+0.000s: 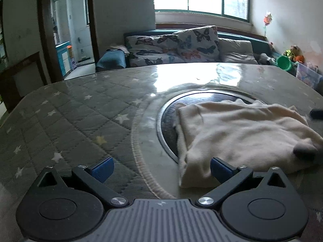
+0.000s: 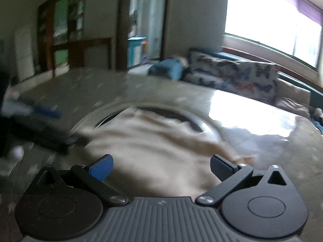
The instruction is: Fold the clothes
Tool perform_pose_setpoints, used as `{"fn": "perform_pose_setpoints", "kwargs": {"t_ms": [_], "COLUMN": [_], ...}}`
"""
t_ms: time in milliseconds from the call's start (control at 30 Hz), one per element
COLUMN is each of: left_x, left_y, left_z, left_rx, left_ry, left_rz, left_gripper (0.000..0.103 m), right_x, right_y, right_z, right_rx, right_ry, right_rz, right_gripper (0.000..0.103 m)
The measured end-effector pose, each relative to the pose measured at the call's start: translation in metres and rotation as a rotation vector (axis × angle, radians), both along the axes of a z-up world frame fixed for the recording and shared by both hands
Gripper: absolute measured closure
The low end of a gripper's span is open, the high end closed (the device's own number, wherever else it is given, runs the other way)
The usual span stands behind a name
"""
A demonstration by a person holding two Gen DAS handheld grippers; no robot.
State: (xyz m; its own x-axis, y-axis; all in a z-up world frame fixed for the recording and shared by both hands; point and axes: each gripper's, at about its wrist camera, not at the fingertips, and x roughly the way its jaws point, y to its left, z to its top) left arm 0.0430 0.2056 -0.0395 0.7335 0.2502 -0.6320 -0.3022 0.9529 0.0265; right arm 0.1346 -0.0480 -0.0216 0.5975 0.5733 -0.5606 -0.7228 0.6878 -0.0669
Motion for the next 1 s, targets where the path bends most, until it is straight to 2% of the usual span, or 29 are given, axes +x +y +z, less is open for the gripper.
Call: {"fn": "perform_pose_setpoints", "kwargs": {"t_ms": [167,333,500,633,800,900,1000], "left_x": [-0.003,0.004,0.008,0.012,0.025,0.031,0.033], "left_y": [-0.008,-0.020,-0.025,-0.043,-0.077,-0.081,-0.068], "left_z": [0.009,0.012,0.013,0.019,0.018,0.015,0.016], "left_rx": [0.009,0.036,0.030,0.009,0.033,0.035,0.040], "left_ry": [-0.025,-0.031,-0.023,-0.040,-0.046,-0.034,-0.032], "left_rz": [-0.041,-0.092,-0.119,-0.210,-0.334,-0.337,-0.288], "left_gripper": [0.000,0.000,0.000,0.000,0.000,0.000,0.000], "right_x": [0.062,0.102,0.114,0.113,0.100,0.102,0.106], "right_y": [-0.021,-0.030,-0.046,-0.065,-0.066,-0.064,-0.072], "right_z": [-0.008,-0.028,-0.018,-0.007,-0.014,-0.020,-0.018], "right_rx": [-0.041,-0.142,-0.096,-0.067,-0.135,-0.181,-0.089], "right_ry": [0.005,0.033,0.029,0.061,0.065,0.038,0.115], "right_rz": [-0.240,-0.334,-0.352,-0.332,-0.274,-0.327,-0.346], "right_gripper": [0.000,0.000,0.000,0.000,0.000,0.000,0.000]}}
